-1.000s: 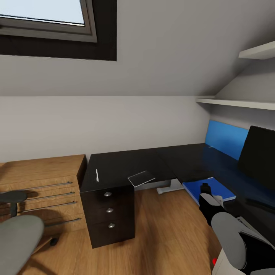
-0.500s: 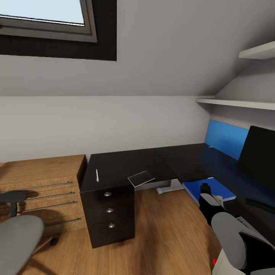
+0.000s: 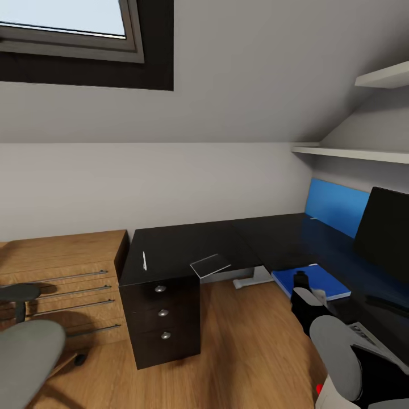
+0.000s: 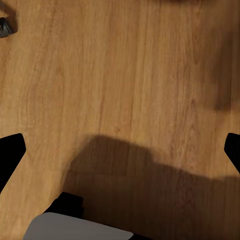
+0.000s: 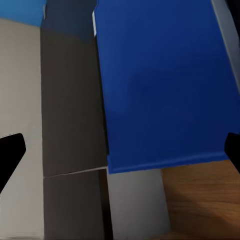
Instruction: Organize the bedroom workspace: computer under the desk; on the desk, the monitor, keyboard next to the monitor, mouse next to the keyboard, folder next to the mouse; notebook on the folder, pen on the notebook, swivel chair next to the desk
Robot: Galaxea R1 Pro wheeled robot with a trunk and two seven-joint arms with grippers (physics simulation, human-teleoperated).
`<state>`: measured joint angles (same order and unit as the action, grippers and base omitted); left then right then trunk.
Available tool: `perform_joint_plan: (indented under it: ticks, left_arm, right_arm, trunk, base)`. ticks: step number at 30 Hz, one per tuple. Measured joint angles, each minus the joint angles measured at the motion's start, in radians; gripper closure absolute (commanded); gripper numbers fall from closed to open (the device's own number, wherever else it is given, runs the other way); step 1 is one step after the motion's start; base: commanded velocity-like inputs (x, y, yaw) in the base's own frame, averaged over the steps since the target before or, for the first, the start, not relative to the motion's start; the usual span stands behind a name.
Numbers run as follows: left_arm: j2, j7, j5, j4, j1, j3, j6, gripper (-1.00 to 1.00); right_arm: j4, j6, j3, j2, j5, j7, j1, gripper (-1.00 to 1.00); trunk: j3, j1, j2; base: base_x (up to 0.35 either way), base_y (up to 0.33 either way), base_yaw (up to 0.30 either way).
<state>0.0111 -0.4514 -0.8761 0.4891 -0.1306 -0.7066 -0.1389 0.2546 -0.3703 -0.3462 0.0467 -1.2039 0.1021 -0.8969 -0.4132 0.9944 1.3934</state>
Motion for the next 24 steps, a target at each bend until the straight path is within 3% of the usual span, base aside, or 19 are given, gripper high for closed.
perform_joint_plan:
  ticks: [6,10,12,16,22,24]
  left_arm:
    - [0.000,0.000,0.000,0.000,0.000,0.000,0.000,-1.00]
    - [0.000,0.000,0.000,0.000,0.000,0.000,0.000,-1.00]
    - [0.000,0.000,0.000,0.000,0.000,0.000,0.000,-1.00]
    - [0.000,0.000,0.000,0.000,0.000,0.000,0.000,-1.00]
    - [0.000,0.000,0.000,0.000,0.000,0.000,0.000,-1.00]
    - [0.000,0.000,0.000,0.000,0.000,0.000,0.000,-1.00]
  right_arm:
    - [0.001,-0.002,0.000,-0.013,0.002,-0.033,0.000,-1.00]
    - [0.001,-0.002,0.002,-0.028,0.004,-0.110,0.001,-1.00]
    - [0.000,-0.004,0.008,-0.055,0.005,-0.175,0.002,-1.00]
    - [-0.023,-0.006,0.007,-0.095,0.007,-0.232,0.003,-1.00]
    - [-0.058,-0.006,0.011,-0.112,0.007,-0.247,0.003,-1.00]
    - [-0.085,-0.006,0.013,-0.134,0.008,-0.249,0.003,-1.00]
  trunk:
    - [0.000,0.000,0.000]
    - [0.000,0.000,0.000]
    - [0.000,0.000,0.000]
    - [0.000,0.000,0.000]
    - [0.000,0.000,0.000]
    - [0.000,0.000,0.000]
  base:
    - [0.000,0.000,0.000]
    - [0.000,0.000,0.000]
    - [0.000,0.000,0.080]
    - [0.000,0.000,0.191]
    - [0.000,0.000,0.254]
    - [0.000,0.000,0.272]
